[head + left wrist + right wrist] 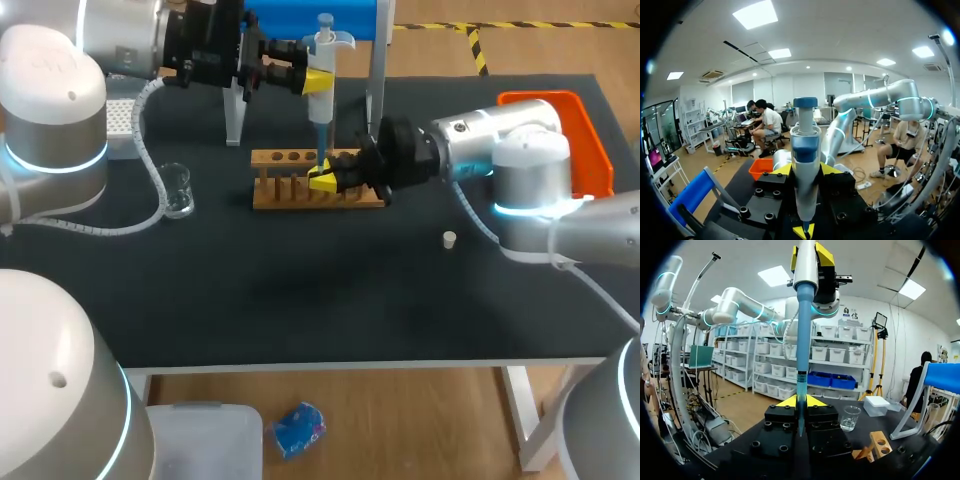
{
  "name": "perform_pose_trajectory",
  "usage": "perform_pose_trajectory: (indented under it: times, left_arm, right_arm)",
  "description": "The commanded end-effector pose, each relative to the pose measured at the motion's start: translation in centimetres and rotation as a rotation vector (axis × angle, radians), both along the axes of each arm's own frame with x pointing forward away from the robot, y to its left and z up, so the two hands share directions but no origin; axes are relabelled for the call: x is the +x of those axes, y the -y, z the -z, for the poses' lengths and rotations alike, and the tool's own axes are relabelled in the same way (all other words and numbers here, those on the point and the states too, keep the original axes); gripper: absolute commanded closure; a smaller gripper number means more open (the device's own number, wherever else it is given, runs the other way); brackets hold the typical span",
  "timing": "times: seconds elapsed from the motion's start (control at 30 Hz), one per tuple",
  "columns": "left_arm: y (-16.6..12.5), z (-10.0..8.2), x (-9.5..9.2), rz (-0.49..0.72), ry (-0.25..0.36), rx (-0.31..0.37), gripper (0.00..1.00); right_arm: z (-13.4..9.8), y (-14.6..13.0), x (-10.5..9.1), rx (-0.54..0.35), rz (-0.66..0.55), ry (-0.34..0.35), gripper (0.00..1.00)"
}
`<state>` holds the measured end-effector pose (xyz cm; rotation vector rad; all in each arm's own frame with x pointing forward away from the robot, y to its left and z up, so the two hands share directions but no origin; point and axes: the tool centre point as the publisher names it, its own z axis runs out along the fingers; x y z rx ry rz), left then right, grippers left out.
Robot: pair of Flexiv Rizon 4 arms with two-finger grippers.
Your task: Invert the test tube, pick up the pipette, mount the tip to pipette, aspirate from beaker and dispense into the tube, eject the tip, return the pipette, and cap with the stopper.
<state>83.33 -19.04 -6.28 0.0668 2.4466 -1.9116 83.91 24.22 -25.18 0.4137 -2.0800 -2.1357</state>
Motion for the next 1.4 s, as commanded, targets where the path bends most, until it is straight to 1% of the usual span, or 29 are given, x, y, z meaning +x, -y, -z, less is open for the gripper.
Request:
perform_pose_trajectory:
  times: [0.03,0.07,0.1,0.43,0.53,0.67,0.83,0.9,1.03,1.13,1.2,1.4]
  left_arm:
    - [-0.2,1.2,0.0,0.001,0.000,0.002,1.00]
    - [-0.2,1.2,0.0,0.001,0.000,0.002,1.00]
    - [-0.2,1.2,0.0,0.001,0.000,0.002,1.00]
    - [-0.2,1.2,0.0,0.001,0.000,0.002,1.00]
    - [-0.2,1.2,0.0,0.001,0.000,0.002,1.00]
    - [-0.2,1.2,0.0,0.001,0.000,0.002,1.00]
    - [-0.2,1.2,0.0,0.001,0.000,0.002,1.00]
    - [-0.2,1.2,0.0,0.001,0.000,0.002,1.00]
    - [-0.2,1.2,0.0,0.001,0.000,0.002,1.00]
    - [-0.2,1.2,0.0,0.001,0.000,0.002,1.00]
    - [-0.2,1.2,0.0,0.001,0.000,0.002,1.00]
    - [-0.2,1.2,0.0,0.001,0.000,0.002,1.00]
  right_arm:
    - [-1.5,0.2,-0.3,-0.003,0.004,0.003,0.91]
    - [-1.5,0.2,-0.3,-0.006,0.005,0.005,0.12]
    - [-1.5,0.3,-0.3,-0.005,0.006,0.005,0.00]
    - [-1.6,0.7,-0.2,-0.004,0.023,0.003,0.00]
    - [-1.3,0.9,-0.2,-0.017,0.023,0.002,0.00]
    - [-0.4,1.5,-0.2,-0.061,0.032,0.023,0.00]
    - [1.3,2.5,-0.1,-0.131,0.060,0.028,0.00]
    - [2.0,3.0,-0.1,-0.139,0.064,0.013,0.00]
    - [3.5,4.0,-0.1,-0.196,0.083,0.037,0.00]
    - [4.7,4.6,0.1,-0.204,0.089,0.033,0.00]
    - [5.4,4.9,0.3,-0.195,0.091,0.011,0.00]
    - [5.6,5.1,0.4,-0.185,0.097,0.006,0.00]
